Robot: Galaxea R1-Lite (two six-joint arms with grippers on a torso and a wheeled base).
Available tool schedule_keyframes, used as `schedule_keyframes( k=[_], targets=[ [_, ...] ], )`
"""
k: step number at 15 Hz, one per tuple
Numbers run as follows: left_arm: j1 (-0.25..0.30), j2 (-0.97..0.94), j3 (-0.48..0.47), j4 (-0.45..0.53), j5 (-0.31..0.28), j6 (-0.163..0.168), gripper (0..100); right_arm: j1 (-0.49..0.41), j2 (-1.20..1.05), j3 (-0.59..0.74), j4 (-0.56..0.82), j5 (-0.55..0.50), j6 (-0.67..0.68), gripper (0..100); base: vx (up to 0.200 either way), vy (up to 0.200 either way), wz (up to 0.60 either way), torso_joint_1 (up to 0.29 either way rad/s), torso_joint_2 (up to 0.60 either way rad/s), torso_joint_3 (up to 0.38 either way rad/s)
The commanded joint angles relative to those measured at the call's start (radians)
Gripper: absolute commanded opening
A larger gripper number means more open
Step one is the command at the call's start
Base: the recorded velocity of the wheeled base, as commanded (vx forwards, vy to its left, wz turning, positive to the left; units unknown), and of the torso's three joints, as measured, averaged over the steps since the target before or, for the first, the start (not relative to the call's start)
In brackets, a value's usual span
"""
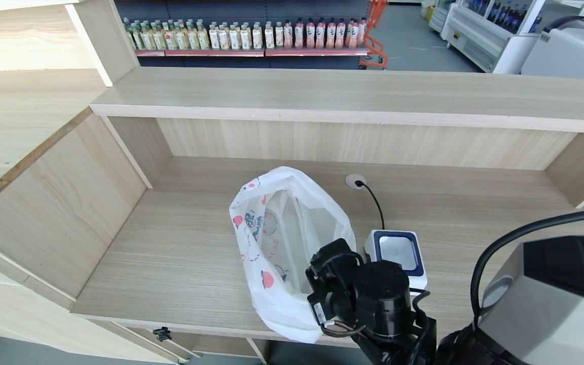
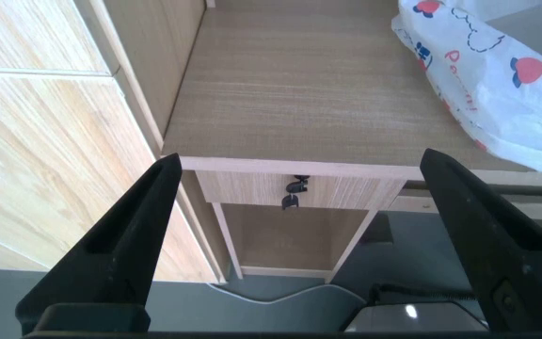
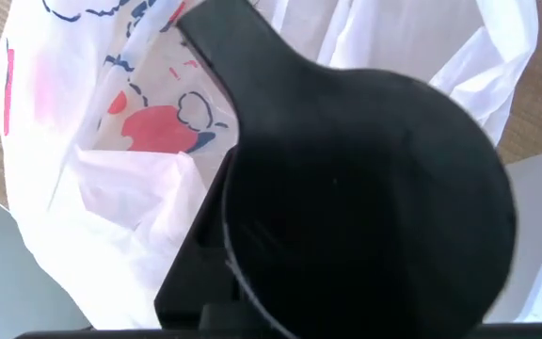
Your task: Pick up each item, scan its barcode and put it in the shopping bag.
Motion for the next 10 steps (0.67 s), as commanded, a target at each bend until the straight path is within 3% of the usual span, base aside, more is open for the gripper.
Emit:
schedule_keyframes(
  k=[1, 3, 4, 10],
  targets=[
    [0.0, 0.0, 0.0, 0.0, 0.0, 0.0, 100, -0.005, 0.008, -0.001, -0.005, 0.002, 0.007, 0, 0.0, 0.0, 0.0, 0.0, 0.0, 0.0],
    [0.0, 0.0, 0.0, 0.0, 0.0, 0.0, 100, -0.002, 0.016, -0.009, -0.006, 0.003, 0.019, 0, 0.0, 0.0, 0.0, 0.0, 0.0, 0.0],
    [0.0, 0.0, 0.0, 0.0, 0.0, 0.0, 100, 0.001, 0.02, -0.012, -0.006, 0.005, 0.022, 100, 0.0, 0.0, 0.0, 0.0, 0.0, 0.0],
    [0.0, 0.0, 0.0, 0.0, 0.0, 0.0, 100, 0.019, -0.033, -0.044, 0.0, 0.031, 0.056, 100, 0.0, 0.0, 0.0, 0.0, 0.0, 0.0]
  ],
)
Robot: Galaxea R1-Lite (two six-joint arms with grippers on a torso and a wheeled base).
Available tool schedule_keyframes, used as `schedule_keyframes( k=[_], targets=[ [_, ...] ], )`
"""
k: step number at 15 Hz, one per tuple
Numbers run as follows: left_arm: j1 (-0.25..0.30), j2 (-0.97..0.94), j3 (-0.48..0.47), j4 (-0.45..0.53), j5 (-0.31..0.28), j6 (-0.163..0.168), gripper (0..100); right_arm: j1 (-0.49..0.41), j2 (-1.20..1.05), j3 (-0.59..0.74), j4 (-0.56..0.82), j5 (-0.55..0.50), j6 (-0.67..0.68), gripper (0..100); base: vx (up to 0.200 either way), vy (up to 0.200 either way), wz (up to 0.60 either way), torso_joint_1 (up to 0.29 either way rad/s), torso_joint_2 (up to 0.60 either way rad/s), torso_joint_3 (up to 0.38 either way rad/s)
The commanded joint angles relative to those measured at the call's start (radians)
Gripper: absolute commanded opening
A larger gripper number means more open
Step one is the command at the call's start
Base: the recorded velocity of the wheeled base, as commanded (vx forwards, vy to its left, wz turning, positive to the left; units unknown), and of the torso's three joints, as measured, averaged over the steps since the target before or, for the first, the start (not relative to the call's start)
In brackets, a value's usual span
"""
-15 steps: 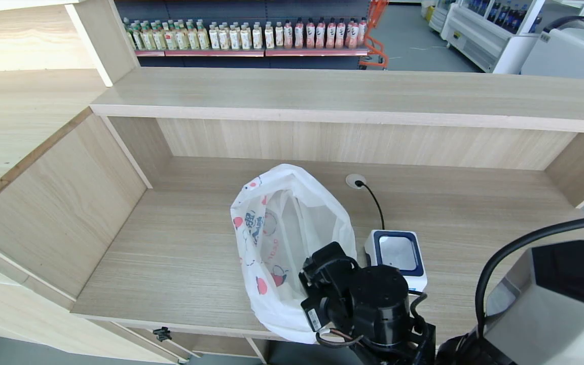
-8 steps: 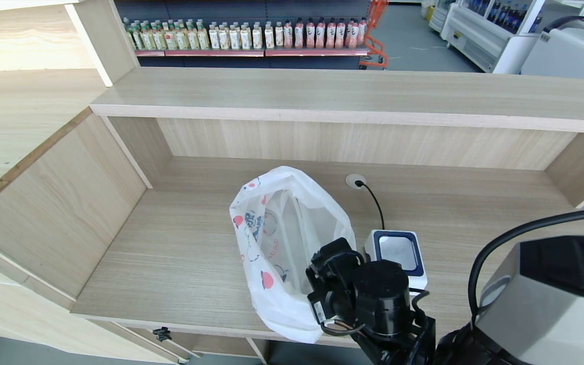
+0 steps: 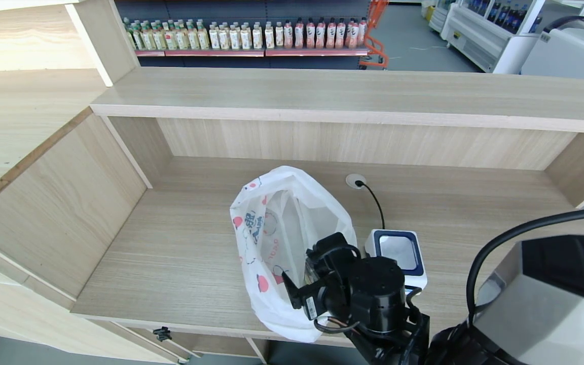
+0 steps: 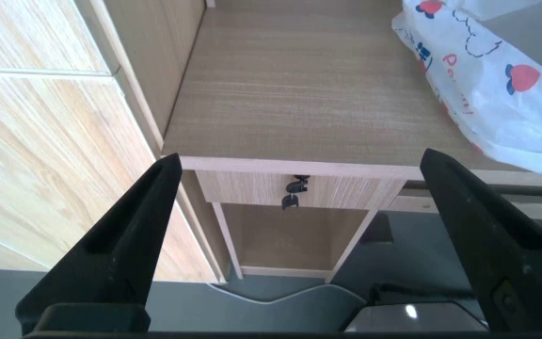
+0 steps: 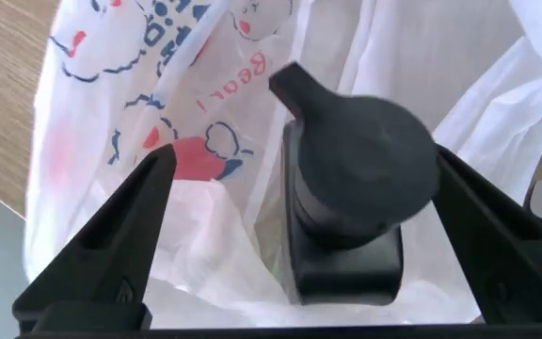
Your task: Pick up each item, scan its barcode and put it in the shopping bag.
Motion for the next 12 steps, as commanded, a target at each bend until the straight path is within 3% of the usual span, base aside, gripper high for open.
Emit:
schedule_keyframes(
  k=[1, 5, 8, 12],
  targets=[
    [0.0, 0.0, 0.0, 0.0, 0.0, 0.0, 100, 0.019, -0.086, 0.001, 0.009, 0.028, -0.011, 100, 0.0, 0.0, 0.0, 0.0, 0.0, 0.0],
    [0.0, 0.0, 0.0, 0.0, 0.0, 0.0, 100, 0.012, -0.328, 0.004, 0.117, 0.034, -0.124, 100, 0.0, 0.0, 0.0, 0.0, 0.0, 0.0],
    [0.0, 0.0, 0.0, 0.0, 0.0, 0.0, 100, -0.005, -0.595, -0.004, 0.351, -0.109, -0.201, 100, 0.0, 0.0, 0.0, 0.0, 0.0, 0.0],
    [0.0, 0.0, 0.0, 0.0, 0.0, 0.0, 100, -0.079, -0.926, 0.076, 0.699, -0.17, -0.208, 100, 0.0, 0.0, 0.0, 0.0, 0.0, 0.0]
  ],
)
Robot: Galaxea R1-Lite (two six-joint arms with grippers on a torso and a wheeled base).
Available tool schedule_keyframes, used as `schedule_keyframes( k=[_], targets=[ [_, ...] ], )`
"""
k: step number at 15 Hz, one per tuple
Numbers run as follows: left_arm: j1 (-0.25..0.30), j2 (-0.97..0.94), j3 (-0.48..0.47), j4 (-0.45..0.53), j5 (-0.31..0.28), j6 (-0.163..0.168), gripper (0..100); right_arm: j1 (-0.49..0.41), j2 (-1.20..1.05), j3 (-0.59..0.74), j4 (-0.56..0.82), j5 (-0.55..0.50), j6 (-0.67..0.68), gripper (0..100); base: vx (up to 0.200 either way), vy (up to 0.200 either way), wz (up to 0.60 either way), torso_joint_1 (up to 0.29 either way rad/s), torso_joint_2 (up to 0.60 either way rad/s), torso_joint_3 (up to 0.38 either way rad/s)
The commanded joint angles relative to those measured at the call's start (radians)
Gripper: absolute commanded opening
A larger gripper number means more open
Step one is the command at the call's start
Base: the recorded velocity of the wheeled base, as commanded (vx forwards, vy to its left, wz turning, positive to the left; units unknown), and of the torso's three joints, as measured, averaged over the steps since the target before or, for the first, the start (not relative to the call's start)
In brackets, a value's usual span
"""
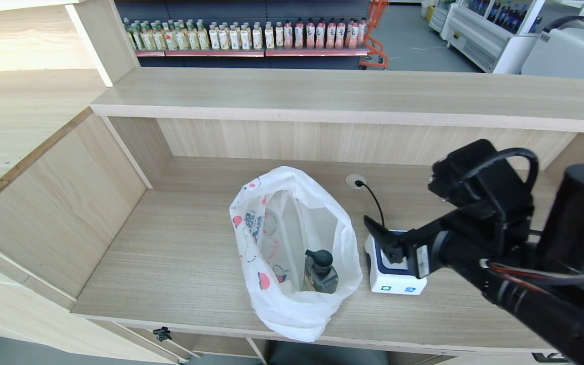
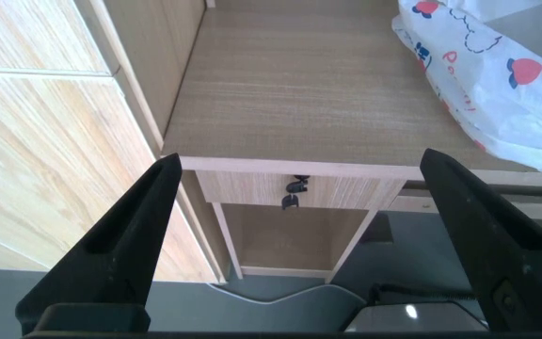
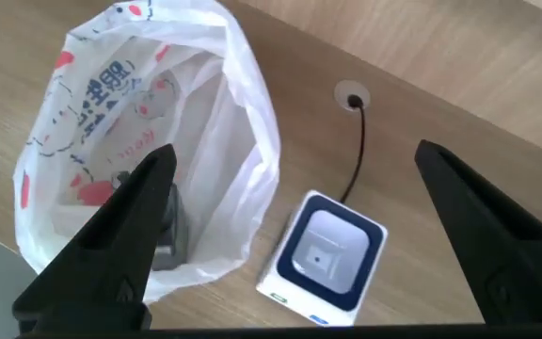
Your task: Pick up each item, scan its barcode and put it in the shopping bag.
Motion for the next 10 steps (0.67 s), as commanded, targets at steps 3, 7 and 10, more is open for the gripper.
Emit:
schedule_keyframes(
  k=[3, 7, 10],
  targets=[
    [0.0, 0.0, 0.0, 0.0, 0.0, 0.0, 100, -0.033, -0.387, 0.087, 0.293, -0.068, -0.035, 100, 0.0, 0.0, 0.0, 0.0, 0.0, 0.0],
    [0.0, 0.0, 0.0, 0.0, 0.0, 0.0, 100, -0.03, -0.617, 0.191, 0.419, -0.157, -0.125, 100, 0.0, 0.0, 0.0, 0.0, 0.0, 0.0],
    [0.0, 0.0, 0.0, 0.0, 0.0, 0.003, 100, -0.048, -0.733, 0.205, 0.517, -0.157, -0.125, 100, 0.0, 0.0, 0.0, 0.0, 0.0, 0.0]
  ],
)
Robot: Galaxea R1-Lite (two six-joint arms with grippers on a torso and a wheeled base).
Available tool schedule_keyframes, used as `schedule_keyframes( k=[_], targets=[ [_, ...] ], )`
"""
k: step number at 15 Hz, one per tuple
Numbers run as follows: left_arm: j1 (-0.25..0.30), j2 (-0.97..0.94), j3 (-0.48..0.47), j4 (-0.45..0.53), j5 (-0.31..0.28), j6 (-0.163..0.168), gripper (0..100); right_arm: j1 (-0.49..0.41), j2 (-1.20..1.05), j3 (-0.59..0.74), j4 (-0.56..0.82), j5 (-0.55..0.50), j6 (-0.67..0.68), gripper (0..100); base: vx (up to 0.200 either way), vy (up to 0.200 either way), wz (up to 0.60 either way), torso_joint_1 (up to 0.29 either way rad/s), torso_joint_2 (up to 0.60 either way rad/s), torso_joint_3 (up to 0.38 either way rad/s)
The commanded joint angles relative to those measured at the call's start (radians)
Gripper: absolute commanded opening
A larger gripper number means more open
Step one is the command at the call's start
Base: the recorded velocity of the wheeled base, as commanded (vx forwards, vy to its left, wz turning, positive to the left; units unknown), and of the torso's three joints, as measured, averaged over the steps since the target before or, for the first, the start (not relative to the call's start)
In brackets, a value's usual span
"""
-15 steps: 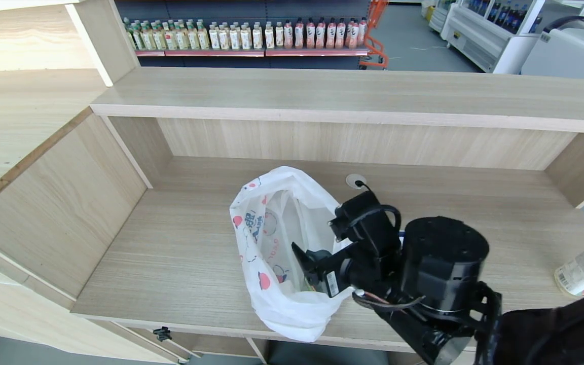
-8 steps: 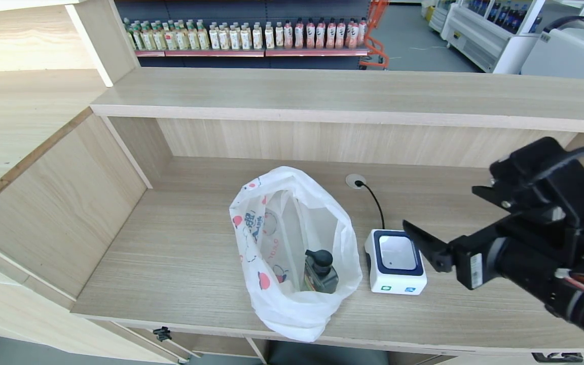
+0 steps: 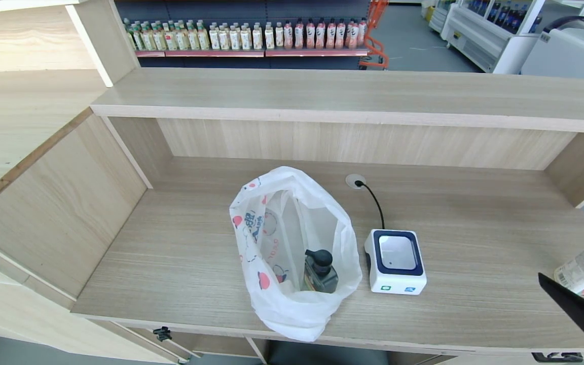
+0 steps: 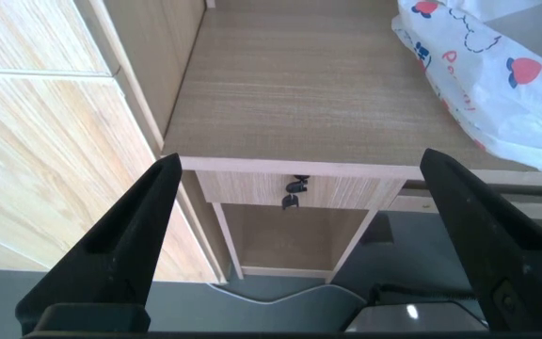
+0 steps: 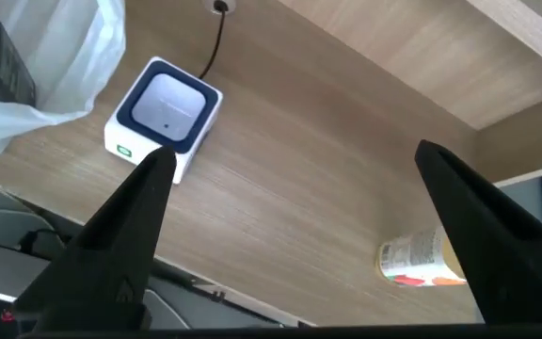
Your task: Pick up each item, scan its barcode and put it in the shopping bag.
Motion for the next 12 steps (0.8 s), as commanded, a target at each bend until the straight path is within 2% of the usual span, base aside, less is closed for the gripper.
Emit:
schedule_keyframes(
  k=[1, 2, 7, 12],
  targets=[
    [0.0, 0.0, 0.0, 0.0, 0.0, 0.0, 100, -0.027, -0.151, 0.018, 0.058, 0.0, 0.0, 100, 0.0, 0.0, 0.0, 0.0, 0.0, 0.0],
    [0.0, 0.0, 0.0, 0.0, 0.0, -0.002, 100, -0.04, -0.185, 0.023, 0.081, 0.0, 0.0, 100, 0.0, 0.0, 0.0, 0.0, 0.0, 0.0],
    [0.0, 0.0, 0.0, 0.0, 0.0, -0.002, 100, -0.146, -0.291, 0.062, 0.113, 0.003, 0.006, 100, 0.0, -0.2, 0.0, 0.0, 0.0, 0.003],
    [0.0, 0.0, 0.0, 0.0, 0.0, -0.003, 100, -0.095, -0.303, 0.064, 0.112, 0.008, 0.138, 100, 0.0, -0.2, 0.0, 0.0, 0.0, 0.0]
  ],
)
